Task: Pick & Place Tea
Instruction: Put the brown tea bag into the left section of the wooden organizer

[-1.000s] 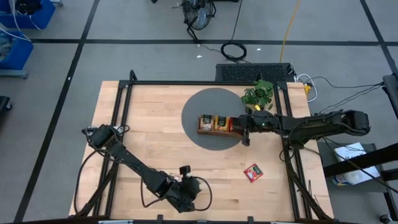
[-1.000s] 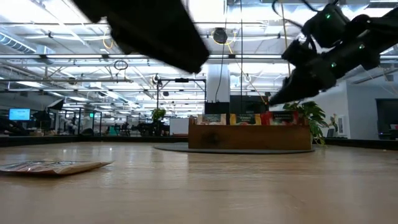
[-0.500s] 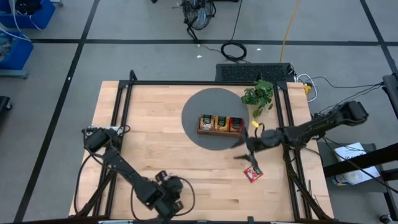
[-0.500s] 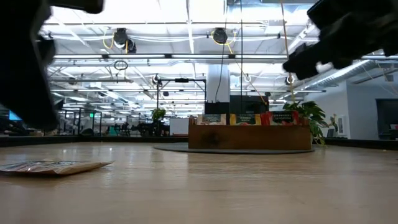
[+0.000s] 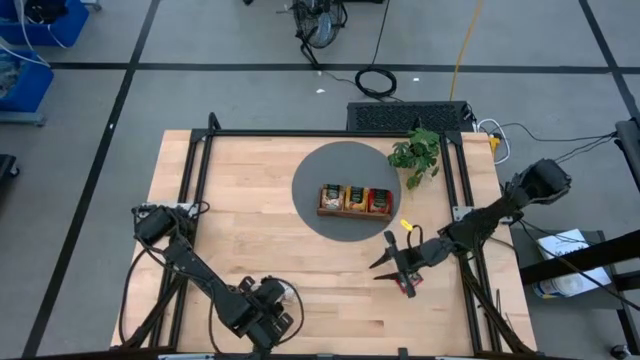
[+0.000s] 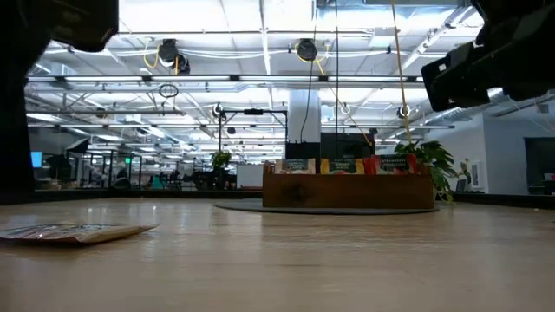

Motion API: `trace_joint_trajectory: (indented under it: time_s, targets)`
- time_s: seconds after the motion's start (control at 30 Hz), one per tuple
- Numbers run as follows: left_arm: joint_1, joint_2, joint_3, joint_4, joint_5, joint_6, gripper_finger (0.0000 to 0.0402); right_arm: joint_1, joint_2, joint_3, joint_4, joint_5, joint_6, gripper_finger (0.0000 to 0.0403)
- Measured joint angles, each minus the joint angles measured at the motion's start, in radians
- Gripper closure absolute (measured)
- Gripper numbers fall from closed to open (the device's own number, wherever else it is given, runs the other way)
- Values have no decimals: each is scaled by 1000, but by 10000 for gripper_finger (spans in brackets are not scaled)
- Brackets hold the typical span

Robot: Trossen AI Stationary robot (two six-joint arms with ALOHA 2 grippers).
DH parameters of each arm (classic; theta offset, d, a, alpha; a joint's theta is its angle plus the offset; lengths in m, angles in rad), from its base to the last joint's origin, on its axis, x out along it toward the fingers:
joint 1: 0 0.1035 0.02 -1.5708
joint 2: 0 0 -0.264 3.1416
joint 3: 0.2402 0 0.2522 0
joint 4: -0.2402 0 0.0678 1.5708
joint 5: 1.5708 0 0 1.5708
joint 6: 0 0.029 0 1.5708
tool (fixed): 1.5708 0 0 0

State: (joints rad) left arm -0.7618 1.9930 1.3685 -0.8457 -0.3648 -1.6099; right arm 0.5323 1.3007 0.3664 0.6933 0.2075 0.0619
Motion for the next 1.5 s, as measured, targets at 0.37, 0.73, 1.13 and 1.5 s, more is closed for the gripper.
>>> trace_joint_trajectory:
  time_s: [0.37, 0.73, 1.13, 1.5]
  targets:
    - [46, 59, 0, -103, 54, 17, 273, 0, 81, 0, 99, -29, -22, 291]
    - [131, 82, 0, -76, -47, 157, 273, 0, 84, 0, 114, -55, -18, 293]
    - [232, 136, 1, 127, -106, 498, 273, 0, 86, 0, 133, -103, -13, 291]
    - [351, 142, -1, 410, -76, 883, 273, -1, 176, 0, 158, -106, -26, 291]
